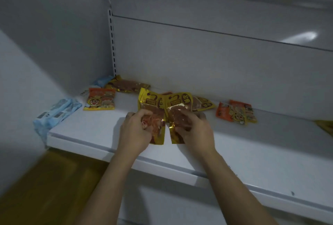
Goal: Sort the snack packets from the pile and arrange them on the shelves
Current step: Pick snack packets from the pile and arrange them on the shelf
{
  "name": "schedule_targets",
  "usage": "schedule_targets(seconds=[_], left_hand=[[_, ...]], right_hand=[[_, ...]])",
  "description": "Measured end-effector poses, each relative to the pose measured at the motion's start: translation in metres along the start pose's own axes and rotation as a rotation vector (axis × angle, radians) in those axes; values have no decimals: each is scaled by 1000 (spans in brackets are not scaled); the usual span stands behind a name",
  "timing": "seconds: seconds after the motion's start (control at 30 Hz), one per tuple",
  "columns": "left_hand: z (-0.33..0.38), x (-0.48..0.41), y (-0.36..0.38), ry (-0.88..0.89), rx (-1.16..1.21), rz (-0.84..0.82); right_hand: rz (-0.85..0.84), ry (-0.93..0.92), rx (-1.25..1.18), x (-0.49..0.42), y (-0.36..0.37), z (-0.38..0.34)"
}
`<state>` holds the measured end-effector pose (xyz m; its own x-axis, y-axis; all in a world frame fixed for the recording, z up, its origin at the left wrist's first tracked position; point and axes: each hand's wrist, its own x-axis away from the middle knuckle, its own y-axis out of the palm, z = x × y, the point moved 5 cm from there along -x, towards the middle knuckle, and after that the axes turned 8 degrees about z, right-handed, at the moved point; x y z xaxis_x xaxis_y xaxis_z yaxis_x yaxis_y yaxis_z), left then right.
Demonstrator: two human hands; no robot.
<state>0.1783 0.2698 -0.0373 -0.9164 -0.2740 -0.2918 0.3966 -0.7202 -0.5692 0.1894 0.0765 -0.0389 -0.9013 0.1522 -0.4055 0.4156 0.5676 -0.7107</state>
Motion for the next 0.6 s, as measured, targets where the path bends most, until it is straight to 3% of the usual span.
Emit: schedule_targets(seconds=[0.2,0.33,0.6], left_hand=[[14,4,-1,57,212,90],[47,7,14,130,299,99],[150,65,95,279,348,-127]], right_hand=[[157,69,-358,-5,-14,10],[269,95,-419,6,-48,29],[512,251,-352,56,-167,112]])
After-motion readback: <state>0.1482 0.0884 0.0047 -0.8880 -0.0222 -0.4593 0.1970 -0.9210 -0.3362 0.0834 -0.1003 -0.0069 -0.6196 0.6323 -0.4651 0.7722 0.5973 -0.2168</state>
